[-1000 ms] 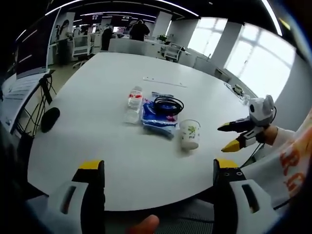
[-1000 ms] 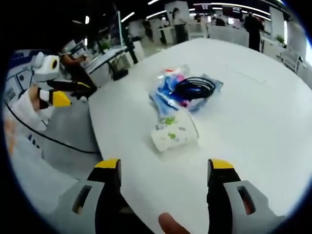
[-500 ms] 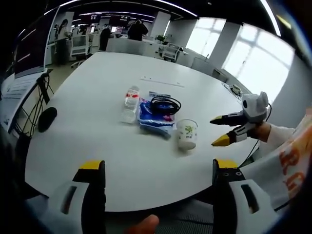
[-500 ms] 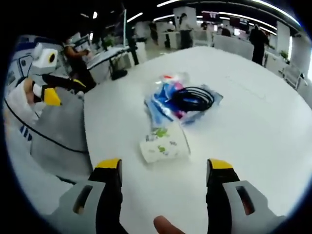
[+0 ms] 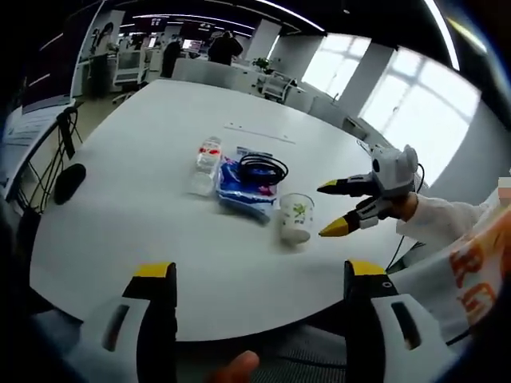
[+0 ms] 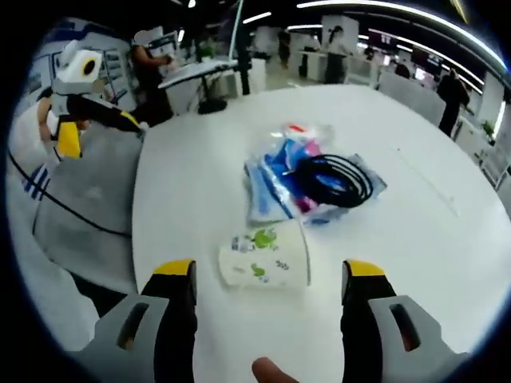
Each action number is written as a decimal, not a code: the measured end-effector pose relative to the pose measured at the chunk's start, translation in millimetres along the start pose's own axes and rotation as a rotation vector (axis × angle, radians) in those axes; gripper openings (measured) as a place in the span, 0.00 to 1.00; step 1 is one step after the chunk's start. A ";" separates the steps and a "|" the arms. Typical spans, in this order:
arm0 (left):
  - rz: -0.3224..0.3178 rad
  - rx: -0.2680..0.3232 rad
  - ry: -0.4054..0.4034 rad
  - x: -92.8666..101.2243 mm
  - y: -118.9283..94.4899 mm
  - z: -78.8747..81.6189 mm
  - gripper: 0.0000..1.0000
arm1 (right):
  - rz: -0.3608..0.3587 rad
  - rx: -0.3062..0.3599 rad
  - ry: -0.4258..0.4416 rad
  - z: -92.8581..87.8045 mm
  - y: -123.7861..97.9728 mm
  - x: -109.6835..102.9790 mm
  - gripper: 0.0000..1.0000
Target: Arrange the tabletop items into an orderly group along one side of the table until the central work area is clear of visible clutter.
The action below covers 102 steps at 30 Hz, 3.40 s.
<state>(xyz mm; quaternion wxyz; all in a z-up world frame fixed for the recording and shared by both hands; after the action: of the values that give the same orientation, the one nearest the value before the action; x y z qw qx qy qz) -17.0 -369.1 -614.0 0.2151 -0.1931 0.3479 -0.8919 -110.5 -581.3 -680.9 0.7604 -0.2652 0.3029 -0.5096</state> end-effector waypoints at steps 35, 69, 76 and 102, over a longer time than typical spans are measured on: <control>-0.038 0.055 -0.049 17.8 9.8 14.9 0.85 | -0.139 0.040 -0.434 13.2 -6.9 -13.6 0.55; -0.403 0.242 -0.059 99.1 -14.7 74.3 0.42 | 0.052 0.446 -0.804 111.3 -106.3 -108.0 0.54; -0.488 0.204 -0.059 110.9 -2.5 67.7 0.35 | -0.004 0.407 -0.800 105.0 -103.9 -108.7 0.54; -0.716 0.180 -0.091 111.8 -2.3 61.6 0.36 | -0.050 0.365 -0.578 102.1 -102.4 -131.9 0.52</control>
<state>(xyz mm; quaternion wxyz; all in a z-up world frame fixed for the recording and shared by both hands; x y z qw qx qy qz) -80.4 -458.5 -548.5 -0.0792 -0.3224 0.1684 -0.9281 -138.0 -483.0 -513.9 0.8370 -0.2656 -0.0280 -0.4777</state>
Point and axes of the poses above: the point that each gripper's makers call its tool centre point, and the gripper's own axes: y roughly forward along the fingers, x roughly to its right, z roughly out of its top, the point moved 4 cm from there along -y, roughly backward along the fingers, and after that the axes turned 14 degrees about z, right-handed, at the moved point
